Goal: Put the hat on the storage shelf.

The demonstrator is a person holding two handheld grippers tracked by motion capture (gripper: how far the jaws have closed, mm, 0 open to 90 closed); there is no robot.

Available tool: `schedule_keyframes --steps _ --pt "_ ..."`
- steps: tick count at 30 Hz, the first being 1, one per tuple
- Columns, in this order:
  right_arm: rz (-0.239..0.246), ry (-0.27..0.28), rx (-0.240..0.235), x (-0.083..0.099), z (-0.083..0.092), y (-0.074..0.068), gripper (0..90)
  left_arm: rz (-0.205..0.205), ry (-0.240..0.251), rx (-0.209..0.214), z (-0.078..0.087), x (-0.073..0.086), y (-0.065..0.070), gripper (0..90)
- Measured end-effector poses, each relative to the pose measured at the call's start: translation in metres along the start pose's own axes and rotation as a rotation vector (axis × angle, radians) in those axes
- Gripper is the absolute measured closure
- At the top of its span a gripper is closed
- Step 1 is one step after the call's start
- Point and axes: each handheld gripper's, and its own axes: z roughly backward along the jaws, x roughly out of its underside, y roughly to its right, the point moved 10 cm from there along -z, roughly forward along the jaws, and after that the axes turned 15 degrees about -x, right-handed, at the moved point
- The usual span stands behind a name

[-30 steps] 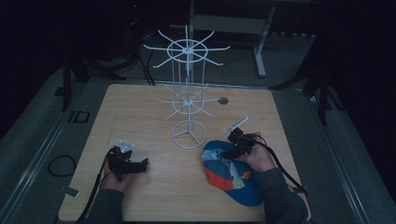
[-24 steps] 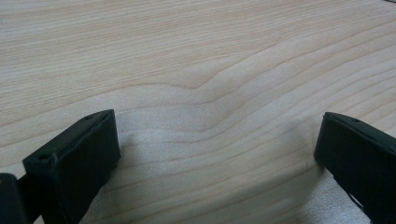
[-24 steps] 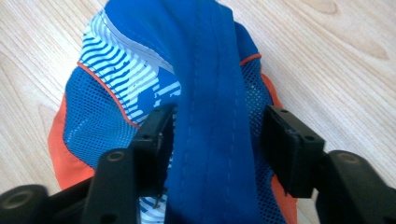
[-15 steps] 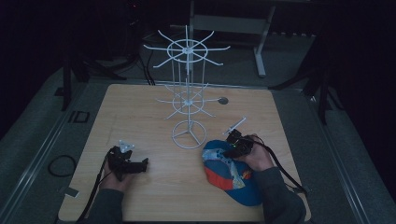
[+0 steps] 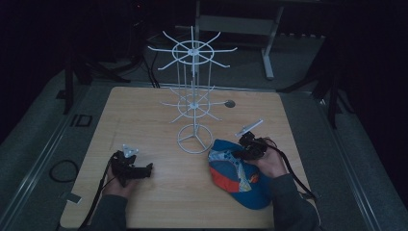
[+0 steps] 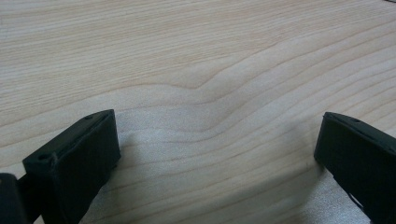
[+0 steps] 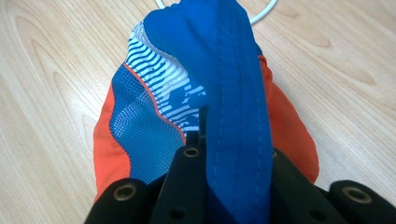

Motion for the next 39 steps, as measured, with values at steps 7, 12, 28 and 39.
schedule_keyframes --steps 7,12,28,39 --pt "-0.010 0.065 0.006 -0.002 0.013 -0.001 88.0 0.000 0.000 0.000 0.000 0.000 0.000 0.2" --pt "0.016 0.111 0.032 -0.006 0.024 -0.005 88.0 0.001 0.001 0.000 0.000 0.000 0.000 0.2" --pt "0.058 0.224 0.059 -0.017 0.053 -0.016 88.0 -0.001 -0.002 0.001 0.000 0.000 0.000 0.2" --pt "0.055 0.295 0.064 -0.020 0.071 -0.016 88.0 0.001 -0.002 0.001 0.000 0.000 0.000 0.2"
